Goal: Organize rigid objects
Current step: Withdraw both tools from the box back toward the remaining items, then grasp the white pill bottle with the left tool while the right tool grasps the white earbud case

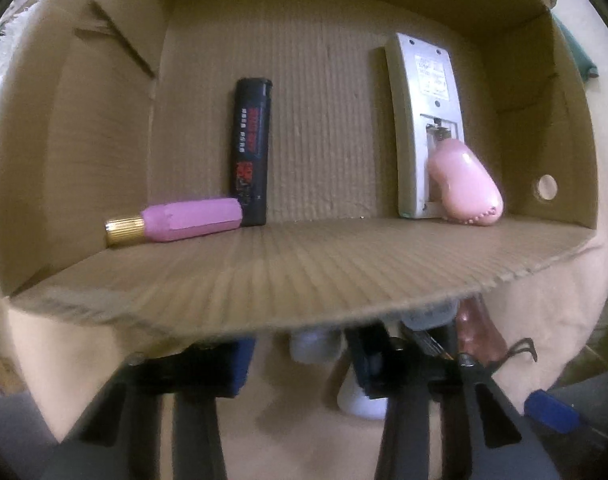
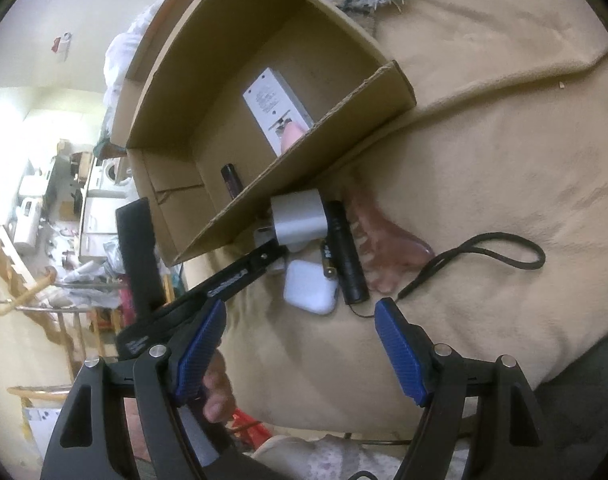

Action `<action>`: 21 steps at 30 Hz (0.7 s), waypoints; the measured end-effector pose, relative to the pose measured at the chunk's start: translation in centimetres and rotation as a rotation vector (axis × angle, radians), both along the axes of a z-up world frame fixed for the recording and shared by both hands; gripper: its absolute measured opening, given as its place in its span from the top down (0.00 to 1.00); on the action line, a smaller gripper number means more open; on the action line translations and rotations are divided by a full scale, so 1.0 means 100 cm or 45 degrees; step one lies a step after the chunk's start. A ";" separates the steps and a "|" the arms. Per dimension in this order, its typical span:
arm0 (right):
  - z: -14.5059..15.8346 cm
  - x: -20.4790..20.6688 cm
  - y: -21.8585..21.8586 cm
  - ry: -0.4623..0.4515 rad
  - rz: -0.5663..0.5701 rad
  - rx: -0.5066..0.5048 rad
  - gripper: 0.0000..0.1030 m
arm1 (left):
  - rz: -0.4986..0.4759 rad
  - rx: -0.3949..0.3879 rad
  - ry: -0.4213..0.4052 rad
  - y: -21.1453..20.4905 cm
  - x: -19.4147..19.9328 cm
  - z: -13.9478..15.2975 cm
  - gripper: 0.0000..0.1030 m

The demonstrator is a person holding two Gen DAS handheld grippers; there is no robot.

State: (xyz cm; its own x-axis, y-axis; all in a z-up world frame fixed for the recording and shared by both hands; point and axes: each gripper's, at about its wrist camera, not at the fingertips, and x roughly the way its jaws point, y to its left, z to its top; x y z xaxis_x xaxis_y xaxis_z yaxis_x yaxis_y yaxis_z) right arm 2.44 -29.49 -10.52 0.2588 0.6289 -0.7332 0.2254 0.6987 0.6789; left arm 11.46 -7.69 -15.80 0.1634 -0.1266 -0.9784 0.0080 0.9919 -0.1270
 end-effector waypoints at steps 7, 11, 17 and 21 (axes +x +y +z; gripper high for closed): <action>-0.001 0.003 0.003 0.013 0.011 0.021 0.21 | -0.017 0.080 -0.006 0.003 -0.009 0.009 0.77; -0.005 0.004 0.008 0.033 0.024 0.057 0.21 | -0.031 0.092 -0.021 0.019 -0.019 0.029 0.77; -0.010 0.006 0.023 0.057 0.066 0.045 0.21 | -0.013 0.060 -0.103 0.049 -0.047 0.072 0.77; -0.022 0.008 0.041 0.127 0.111 0.059 0.21 | 0.018 0.053 -0.159 0.069 -0.066 0.082 0.77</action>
